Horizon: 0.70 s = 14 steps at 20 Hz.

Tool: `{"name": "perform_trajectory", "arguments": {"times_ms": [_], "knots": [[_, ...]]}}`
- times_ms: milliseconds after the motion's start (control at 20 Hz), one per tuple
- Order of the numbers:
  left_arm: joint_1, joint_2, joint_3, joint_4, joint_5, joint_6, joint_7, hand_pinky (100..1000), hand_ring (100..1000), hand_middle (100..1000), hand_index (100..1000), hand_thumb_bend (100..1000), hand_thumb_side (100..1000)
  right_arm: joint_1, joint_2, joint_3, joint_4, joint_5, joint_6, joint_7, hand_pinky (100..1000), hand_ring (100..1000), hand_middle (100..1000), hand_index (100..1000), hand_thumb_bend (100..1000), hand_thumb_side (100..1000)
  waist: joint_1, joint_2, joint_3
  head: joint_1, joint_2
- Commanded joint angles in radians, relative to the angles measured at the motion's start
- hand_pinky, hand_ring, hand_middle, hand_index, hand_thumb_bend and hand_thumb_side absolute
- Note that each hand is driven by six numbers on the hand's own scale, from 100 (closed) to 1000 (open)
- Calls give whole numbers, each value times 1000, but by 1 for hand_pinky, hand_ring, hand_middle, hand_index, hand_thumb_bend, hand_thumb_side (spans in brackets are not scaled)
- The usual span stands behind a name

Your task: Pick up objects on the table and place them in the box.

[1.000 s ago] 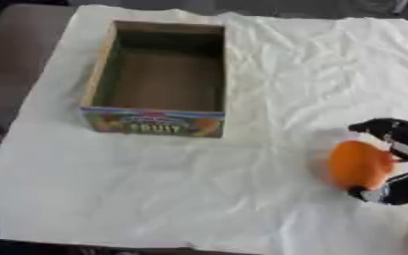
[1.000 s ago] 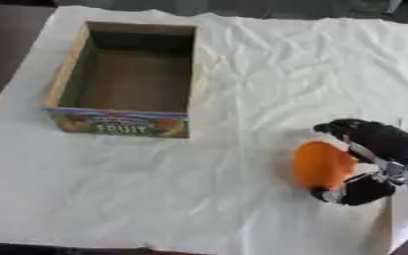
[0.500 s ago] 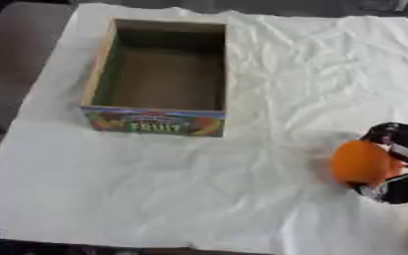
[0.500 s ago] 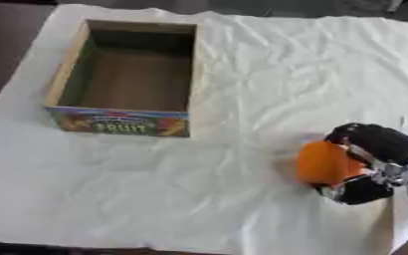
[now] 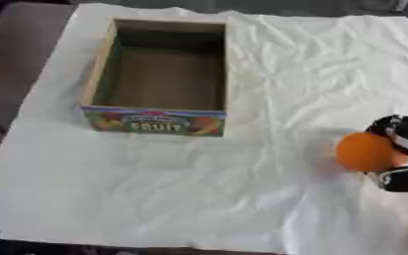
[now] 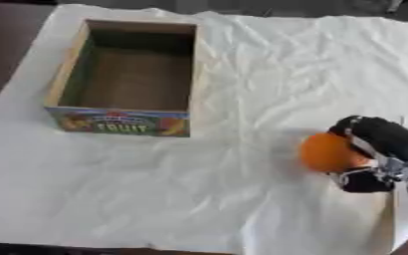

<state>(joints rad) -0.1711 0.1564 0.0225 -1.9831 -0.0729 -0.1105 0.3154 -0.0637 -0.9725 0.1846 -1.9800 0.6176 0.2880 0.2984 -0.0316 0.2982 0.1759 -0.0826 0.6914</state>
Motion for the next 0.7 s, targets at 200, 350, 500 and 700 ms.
{"name": "perform_trajectory", "arguments": {"times_ms": [200,350,500,700], "knots": [[-12,3,-3,-17,0,1,-2,314,699,862,658,100,767,-43,-22,-45,-20,-47,-9,-43,865,862,600,692,100,100,-2,-21,2,2,-16],[-12,3,-3,-17,0,1,-2,314,699,862,658,100,767,-77,-28,-61,-20,-58,-13,-62,865,862,599,691,100,100,-5,-23,4,1,-17],[-15,3,-4,-17,1,-1,-2,315,698,861,658,100,766,-146,-40,-73,-20,-70,-24,-77,866,859,594,690,100,100,-5,-24,10,-5,-18],[-17,1,-7,-17,3,-2,-5,315,699,861,658,100,765,-280,-47,-68,-20,-100,-30,-71,867,859,592,691,100,100,-2,-25,19,-19,-21]]}}
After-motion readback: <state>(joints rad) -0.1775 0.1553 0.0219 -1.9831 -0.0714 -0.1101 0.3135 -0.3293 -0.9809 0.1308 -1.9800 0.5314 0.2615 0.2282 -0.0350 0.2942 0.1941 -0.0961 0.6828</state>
